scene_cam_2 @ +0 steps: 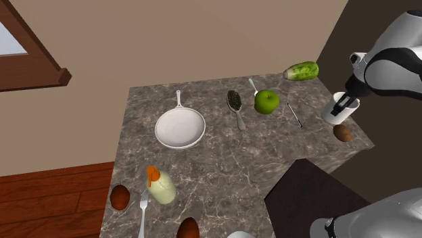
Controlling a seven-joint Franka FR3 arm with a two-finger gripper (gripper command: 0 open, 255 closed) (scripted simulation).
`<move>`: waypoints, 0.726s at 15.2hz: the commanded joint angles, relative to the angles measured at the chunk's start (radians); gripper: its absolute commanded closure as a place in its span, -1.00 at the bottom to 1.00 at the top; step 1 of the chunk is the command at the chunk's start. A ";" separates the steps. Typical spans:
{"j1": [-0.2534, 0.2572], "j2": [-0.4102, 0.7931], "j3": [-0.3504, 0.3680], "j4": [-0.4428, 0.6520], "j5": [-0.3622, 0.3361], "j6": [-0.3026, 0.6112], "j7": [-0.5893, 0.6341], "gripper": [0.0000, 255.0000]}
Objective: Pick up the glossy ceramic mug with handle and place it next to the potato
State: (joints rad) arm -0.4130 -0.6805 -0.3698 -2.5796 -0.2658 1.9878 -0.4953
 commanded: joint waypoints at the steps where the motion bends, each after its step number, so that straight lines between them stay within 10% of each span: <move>1: -0.024 -0.008 -0.040 0.008 -0.024 -0.009 -0.051 1.00; 11: -0.063 0.024 -0.139 -0.032 -0.079 0.076 -0.134 1.00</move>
State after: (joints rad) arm -0.4767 -0.6658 -0.5023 -2.6034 -0.3422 2.0461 -0.6287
